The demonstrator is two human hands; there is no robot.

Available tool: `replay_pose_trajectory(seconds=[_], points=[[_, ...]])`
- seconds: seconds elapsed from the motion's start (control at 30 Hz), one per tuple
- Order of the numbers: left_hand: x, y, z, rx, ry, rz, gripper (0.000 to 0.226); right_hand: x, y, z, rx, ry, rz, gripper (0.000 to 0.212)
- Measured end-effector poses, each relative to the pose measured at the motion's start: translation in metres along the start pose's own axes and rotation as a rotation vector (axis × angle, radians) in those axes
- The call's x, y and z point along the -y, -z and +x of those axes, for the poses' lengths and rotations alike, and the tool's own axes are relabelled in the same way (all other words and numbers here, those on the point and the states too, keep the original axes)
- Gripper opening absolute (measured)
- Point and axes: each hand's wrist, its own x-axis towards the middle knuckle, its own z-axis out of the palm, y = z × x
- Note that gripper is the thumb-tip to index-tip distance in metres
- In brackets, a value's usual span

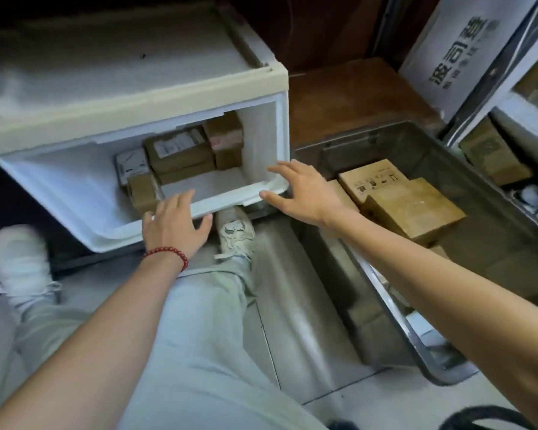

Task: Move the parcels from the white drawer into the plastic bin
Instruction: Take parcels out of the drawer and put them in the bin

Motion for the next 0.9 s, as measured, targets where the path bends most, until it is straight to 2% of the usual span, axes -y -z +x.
replay_pose_trajectory(seconds=[0.17, 0.4, 0.63, 0.8, 0.9], points=[[0.043, 0.028, 0.013, -0.014, -0.055, 0.115, 0.06, 0.049, -0.032, 0.028, 0.116, 0.066, 0.022, 0.066], [0.11, 0.019, 0.026, 0.115, 0.099, 0.101, 0.066, 0.078, -0.079, 0.07, 0.19, 0.048, 0.051, 0.066], [0.112, -0.024, 0.081, 0.143, 0.232, -0.082, 0.072, 0.081, -0.121, 0.131, 0.251, -0.02, -0.023, 0.068], [0.109, -0.048, 0.124, 0.157, 0.358, -0.132, 0.076, 0.086, -0.148, 0.164, 0.263, -0.062, 0.05, 0.067], [0.114, -0.06, 0.136, 0.122, 0.428, -0.17, 0.068, 0.084, -0.156, 0.172, 0.283, -0.065, 0.102, 0.066]])
